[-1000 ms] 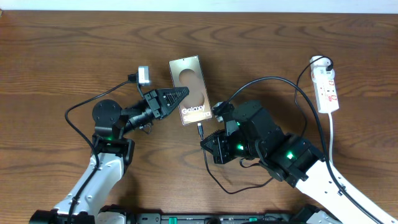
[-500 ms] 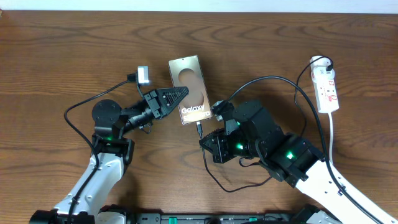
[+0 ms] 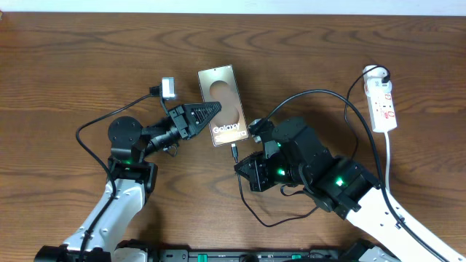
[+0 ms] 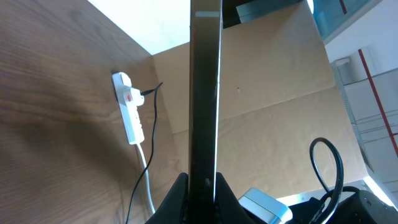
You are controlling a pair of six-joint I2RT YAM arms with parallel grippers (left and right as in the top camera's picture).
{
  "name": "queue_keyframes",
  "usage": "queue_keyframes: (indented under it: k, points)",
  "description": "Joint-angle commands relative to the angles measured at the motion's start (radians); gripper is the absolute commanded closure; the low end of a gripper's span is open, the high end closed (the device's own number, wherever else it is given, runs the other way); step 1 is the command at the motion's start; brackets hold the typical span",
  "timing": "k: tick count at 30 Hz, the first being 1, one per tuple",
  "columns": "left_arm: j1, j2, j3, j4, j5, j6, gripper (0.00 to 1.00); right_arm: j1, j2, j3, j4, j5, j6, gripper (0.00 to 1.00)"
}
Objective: Plug charger to phone and switch on socket
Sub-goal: 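Push the USB-C plug upward into the phone's port with the right gripper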
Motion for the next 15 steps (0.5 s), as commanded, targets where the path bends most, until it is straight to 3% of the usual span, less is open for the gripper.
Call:
queue_keyframes:
  k: [1, 15]
  points:
    - [-0.002, -0.007, 0.032, 0.017, 0.014, -0.005, 0.93, -0.007, 0.001, -0.003, 0.0, 0.001, -0.005, 0.99]
    - [-0.002, -0.008, 0.032, 0.017, 0.013, -0.025, 0.93, -0.007, 0.001, -0.003, 0.029, 0.001, -0.005, 0.99]
